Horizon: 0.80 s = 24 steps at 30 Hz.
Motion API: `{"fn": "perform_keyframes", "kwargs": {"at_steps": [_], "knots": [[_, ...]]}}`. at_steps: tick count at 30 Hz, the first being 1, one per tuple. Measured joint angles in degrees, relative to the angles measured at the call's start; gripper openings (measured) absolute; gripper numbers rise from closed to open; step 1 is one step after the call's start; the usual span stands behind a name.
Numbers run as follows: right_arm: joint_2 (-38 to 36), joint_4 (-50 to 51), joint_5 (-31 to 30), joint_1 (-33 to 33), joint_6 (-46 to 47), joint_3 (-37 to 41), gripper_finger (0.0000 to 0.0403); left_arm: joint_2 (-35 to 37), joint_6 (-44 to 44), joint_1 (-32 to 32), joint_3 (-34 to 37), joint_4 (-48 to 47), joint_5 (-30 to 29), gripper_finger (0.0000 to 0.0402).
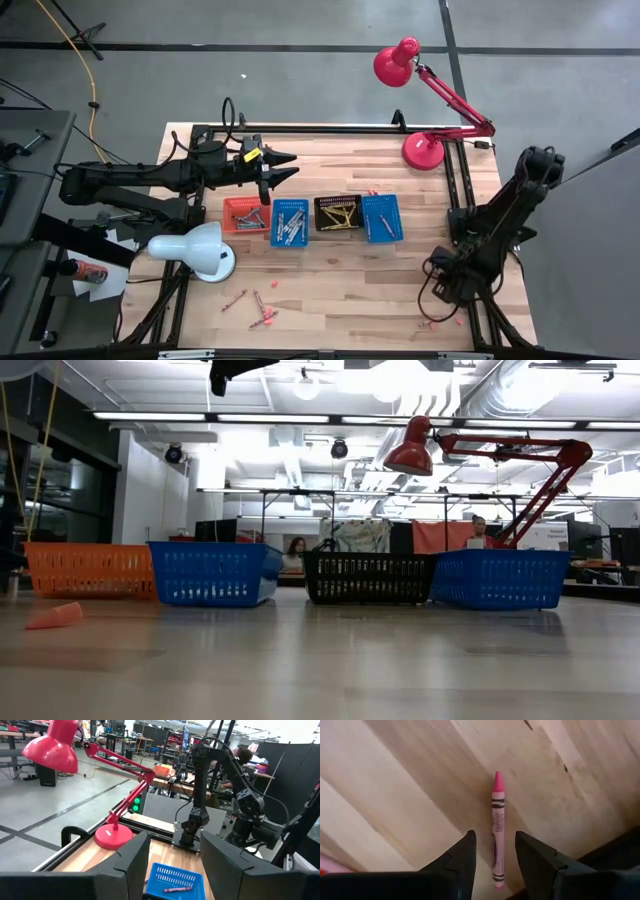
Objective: Sort crayons
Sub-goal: Put the pink crayon into the right blue bin
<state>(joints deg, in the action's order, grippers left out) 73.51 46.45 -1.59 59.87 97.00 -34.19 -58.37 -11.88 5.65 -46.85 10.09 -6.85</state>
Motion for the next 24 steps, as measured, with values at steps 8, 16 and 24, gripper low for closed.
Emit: {"fn": "perform_keyframes", "kwargs": {"at_steps": [8,16,24], "knots": [[-1.09,-8.46,2.98,-0.30,-0.79,7.05,0.0133,0.00,-0.02,-0.01,0.00,-0.01,0.01,0.0161],[-1.15,-9.40,3.26,-0.45,-0.36,7.58,0.0129,0.00,-0.03,-0.02,-0.01,-0.02,-0.30,0.0161],[-1.13,-8.96,5.39,-1.76,-0.50,7.73,0.0015,0.00,-0.06,-0.01,-0.02,-0.01,-1.44,0.0161]]}}
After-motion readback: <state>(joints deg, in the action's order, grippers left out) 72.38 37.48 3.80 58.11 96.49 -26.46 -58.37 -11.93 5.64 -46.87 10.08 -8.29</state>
